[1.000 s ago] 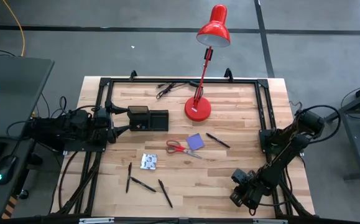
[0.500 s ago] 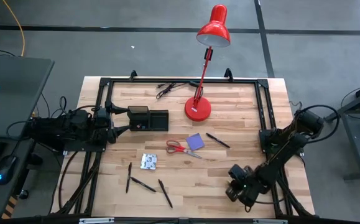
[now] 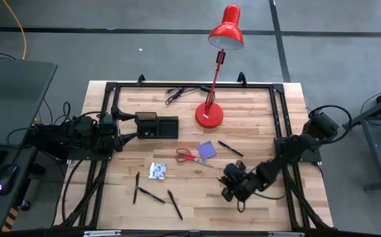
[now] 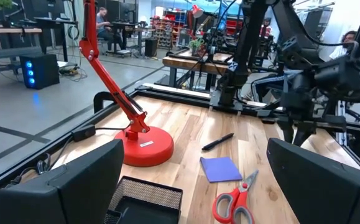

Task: Pick and place office supplies into organizer
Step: Put the yellow eraser into the black desk organizer

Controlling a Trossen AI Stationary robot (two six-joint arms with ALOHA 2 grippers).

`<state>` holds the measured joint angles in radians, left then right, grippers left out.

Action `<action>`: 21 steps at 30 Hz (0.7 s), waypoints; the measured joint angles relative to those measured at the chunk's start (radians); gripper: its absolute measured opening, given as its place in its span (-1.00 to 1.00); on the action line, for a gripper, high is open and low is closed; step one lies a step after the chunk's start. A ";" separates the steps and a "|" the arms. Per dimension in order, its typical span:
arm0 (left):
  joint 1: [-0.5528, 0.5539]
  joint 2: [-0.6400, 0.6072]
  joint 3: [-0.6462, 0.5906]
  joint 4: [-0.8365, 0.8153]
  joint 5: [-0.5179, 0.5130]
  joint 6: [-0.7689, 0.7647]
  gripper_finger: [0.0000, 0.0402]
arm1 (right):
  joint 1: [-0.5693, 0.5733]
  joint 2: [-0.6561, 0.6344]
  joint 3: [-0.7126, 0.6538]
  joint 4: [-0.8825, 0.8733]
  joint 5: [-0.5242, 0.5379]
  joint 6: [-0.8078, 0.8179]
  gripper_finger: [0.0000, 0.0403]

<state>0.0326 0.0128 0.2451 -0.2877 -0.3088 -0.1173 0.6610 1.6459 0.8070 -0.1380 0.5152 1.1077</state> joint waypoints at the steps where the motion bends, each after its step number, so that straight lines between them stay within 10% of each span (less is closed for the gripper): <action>1: 0.000 0.000 0.000 0.000 0.000 0.001 0.90 | -0.019 0.000 0.000 0.031 -0.006 -0.054 -0.88; 21: 0.000 -0.006 0.054 0.069 0.000 0.019 0.90 | -0.356 0.005 0.000 0.452 -0.151 -0.743 -0.93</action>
<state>0.0329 0.0066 0.2987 -0.2191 -0.3085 -0.0980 0.3050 1.6508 0.8074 0.3138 0.3641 0.3652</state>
